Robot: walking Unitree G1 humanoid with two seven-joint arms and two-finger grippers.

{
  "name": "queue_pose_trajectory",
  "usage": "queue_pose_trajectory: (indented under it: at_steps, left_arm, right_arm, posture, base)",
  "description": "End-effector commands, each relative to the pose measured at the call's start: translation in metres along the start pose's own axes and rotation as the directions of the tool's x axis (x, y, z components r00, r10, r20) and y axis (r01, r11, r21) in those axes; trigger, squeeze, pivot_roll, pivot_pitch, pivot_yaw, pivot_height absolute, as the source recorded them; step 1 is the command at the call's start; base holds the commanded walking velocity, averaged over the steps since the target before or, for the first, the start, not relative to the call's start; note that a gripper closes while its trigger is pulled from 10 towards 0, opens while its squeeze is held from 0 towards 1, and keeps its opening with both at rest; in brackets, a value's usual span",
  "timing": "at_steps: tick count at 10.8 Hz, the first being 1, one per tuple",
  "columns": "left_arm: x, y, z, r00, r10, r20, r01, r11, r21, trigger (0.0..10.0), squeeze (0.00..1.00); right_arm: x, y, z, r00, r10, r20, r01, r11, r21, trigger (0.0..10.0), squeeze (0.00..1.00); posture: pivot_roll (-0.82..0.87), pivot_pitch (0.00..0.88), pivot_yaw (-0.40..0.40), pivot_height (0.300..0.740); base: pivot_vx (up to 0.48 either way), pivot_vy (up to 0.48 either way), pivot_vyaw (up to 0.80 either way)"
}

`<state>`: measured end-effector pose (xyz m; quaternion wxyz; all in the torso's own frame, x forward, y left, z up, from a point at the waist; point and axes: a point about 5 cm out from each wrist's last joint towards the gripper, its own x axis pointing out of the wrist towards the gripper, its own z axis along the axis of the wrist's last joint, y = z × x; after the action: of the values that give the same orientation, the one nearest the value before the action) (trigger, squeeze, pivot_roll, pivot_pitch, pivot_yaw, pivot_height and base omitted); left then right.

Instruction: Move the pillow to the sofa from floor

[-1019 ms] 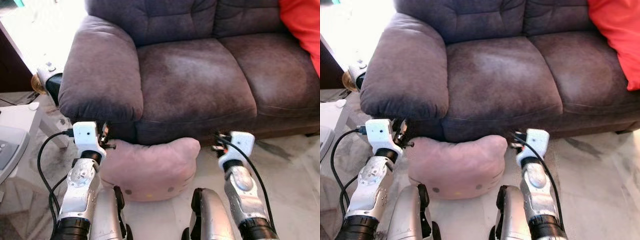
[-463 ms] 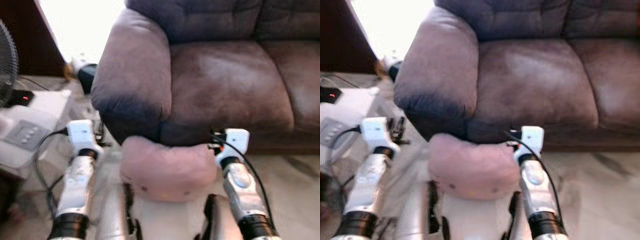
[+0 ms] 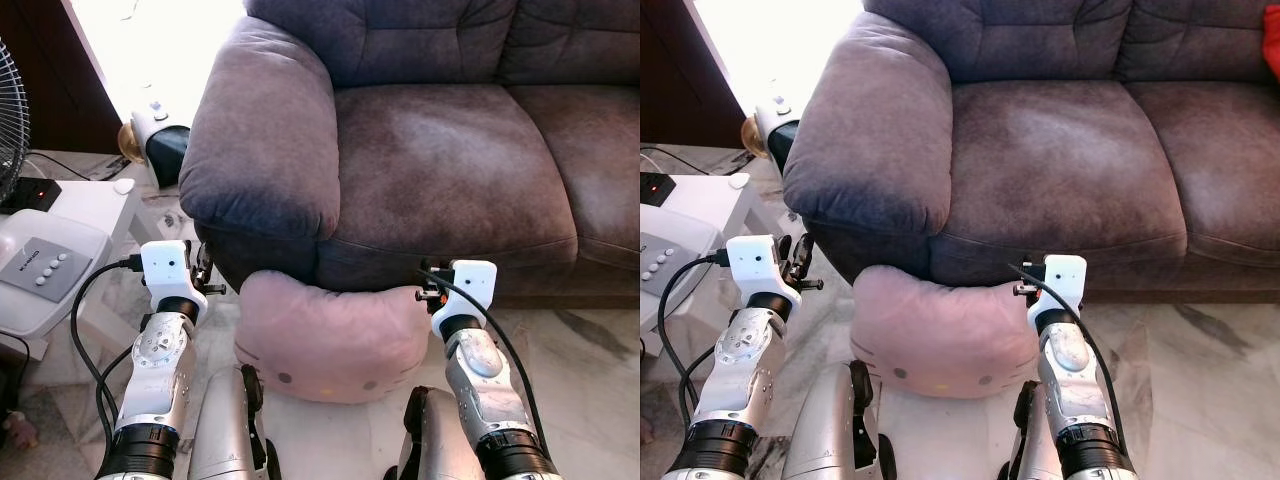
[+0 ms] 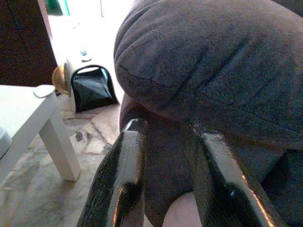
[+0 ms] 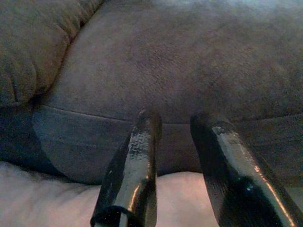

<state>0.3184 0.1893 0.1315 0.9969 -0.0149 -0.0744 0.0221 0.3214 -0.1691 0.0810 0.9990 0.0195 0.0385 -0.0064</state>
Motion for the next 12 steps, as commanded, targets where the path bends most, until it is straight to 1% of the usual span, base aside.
queue_pose_trajectory:
  at_steps: [1, 12]
  left_arm:
    - [-0.001, 0.0002, -0.004, 1.0, -0.005, -0.016, 0.005, 1.0, 0.009, 10.0, 0.0]
    - [-0.0007, 0.0016, -0.0033, 1.0, 0.001, -0.016, 0.0, 1.0, 0.016, 10.0, 0.0]
  right_arm:
    - [-0.0033, -0.0032, -0.0071, 1.0, -0.013, -0.028, 0.013, 1.0, -0.008, 10.0, 0.0]
    - [-0.004, -0.0006, -0.0114, 0.999, -0.003, -0.046, 0.003, 1.0, -0.001, 10.0, 0.0]
  posture:
    - [0.11, 0.155, -0.009, 0.523]
    - [0.12, 0.167, -0.01, 0.523]
  base:
    - [0.0, 0.0, 0.0]
    - [0.0, 0.0, 0.0]
